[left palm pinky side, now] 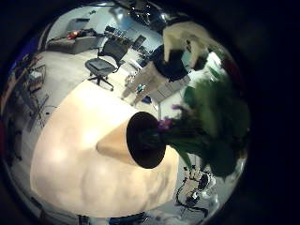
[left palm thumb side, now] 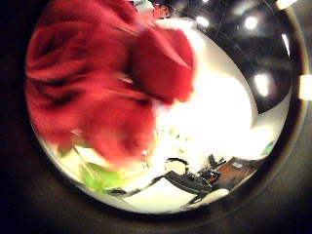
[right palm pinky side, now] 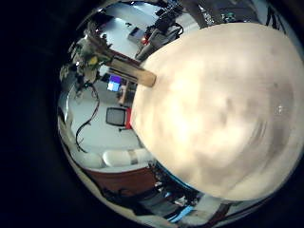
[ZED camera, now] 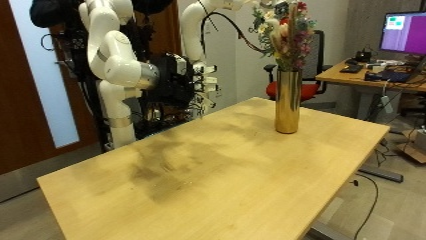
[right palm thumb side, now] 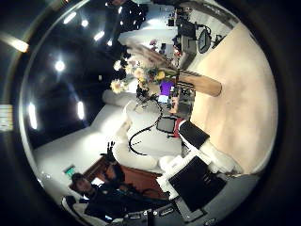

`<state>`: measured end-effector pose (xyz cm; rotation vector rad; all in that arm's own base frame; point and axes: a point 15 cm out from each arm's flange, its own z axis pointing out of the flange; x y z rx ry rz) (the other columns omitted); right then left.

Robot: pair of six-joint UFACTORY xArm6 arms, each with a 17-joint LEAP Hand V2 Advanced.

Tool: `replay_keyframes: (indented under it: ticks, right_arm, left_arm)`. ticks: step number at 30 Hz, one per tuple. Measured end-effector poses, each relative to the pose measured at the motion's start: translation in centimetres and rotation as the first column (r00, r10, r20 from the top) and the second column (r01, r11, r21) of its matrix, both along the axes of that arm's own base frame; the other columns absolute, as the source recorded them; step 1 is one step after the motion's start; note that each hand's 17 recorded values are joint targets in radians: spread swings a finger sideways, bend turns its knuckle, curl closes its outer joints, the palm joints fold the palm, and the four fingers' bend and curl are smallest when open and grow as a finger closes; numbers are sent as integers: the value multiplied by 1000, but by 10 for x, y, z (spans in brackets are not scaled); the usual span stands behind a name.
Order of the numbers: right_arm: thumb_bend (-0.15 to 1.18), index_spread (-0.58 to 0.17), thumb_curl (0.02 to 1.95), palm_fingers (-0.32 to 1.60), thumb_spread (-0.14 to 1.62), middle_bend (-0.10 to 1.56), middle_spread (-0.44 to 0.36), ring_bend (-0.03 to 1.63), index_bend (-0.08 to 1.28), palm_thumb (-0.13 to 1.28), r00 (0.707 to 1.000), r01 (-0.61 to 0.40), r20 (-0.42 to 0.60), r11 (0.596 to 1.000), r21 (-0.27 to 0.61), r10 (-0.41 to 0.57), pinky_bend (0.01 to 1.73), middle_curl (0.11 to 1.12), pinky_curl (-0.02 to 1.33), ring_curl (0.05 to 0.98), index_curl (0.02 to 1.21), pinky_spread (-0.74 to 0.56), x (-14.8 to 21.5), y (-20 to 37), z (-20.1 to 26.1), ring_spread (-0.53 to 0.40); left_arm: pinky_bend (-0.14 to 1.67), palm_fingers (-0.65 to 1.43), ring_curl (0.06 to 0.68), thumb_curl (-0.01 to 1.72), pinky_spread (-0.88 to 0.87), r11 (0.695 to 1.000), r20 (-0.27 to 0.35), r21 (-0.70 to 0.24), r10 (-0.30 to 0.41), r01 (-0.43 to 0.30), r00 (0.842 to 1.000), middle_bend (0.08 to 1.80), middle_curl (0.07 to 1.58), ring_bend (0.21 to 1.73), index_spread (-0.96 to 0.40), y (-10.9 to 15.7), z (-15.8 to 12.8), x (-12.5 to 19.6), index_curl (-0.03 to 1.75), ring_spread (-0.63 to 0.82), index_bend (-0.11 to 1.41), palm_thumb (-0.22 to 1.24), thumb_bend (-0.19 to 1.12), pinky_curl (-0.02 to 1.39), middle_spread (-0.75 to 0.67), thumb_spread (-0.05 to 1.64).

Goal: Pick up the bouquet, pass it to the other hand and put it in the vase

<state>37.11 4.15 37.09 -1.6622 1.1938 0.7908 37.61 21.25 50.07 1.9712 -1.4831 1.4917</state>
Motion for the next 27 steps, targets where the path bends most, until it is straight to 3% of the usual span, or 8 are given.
replay_keyframes:
  ticks: [4, 11, 17, 23, 27]
  right_arm:
    - [-28, -318, 410, 187, 934, 182, 25, 429, 175, 757, 1000, 1, -1, 1000, 1, -1, 453, 278, 278, 227, 316, 422, 0, 0, 0, 211]
    - [-28, -315, 411, 186, 936, 182, 43, 432, 175, 754, 1000, -2, -2, 1000, -2, 2, 454, 278, 279, 225, 317, 422, -1, 1, 0, 212]
    - [-28, -314, 411, 187, 935, 181, 59, 427, 175, 756, 1000, -2, 3, 1000, -4, 2, 453, 279, 279, 222, 317, 422, -1, 1, 1, 211]
    - [-28, -316, 410, 192, 934, 183, 43, 435, 177, 757, 1000, -12, 18, 1000, -8, 12, 448, 279, 278, 223, 317, 422, 3, 0, 9, 211]
    - [-28, -319, 412, 194, 934, 180, 17, 433, 176, 753, 1000, -23, 11, 999, -26, 23, 453, 280, 279, 223, 315, 425, 1, -1, 6, 210]
  left_arm:
    - [433, -129, 218, 339, 567, 1000, 10, 12, 13, -14, 1000, 168, 387, 607, 183, 11, -1, -5, 438, 524, 112, 236, -42, 268, 519, 765]
    - [373, -152, 200, 335, 636, 999, -3, 46, 18, -18, 1000, 153, 285, 527, 189, 22, 2, -20, 308, 602, 121, 203, -43, 259, 578, 737]
    - [323, -133, 197, 333, 636, 999, 16, 44, 17, -18, 1000, 158, 223, 483, 177, 22, 15, -36, 241, 635, 128, 194, -42, 265, 588, 724]
    - [295, -122, 200, 335, 623, 995, 36, 65, 70, -72, 997, 160, 191, 466, 164, 25, 38, -70, 214, 637, 132, 183, -43, 277, 591, 722]
    - [281, -116, 201, 336, 619, 996, 28, 42, 77, -78, 997, 163, 181, 459, 158, 30, 29, -89, 203, 642, 132, 180, -41, 286, 588, 716]
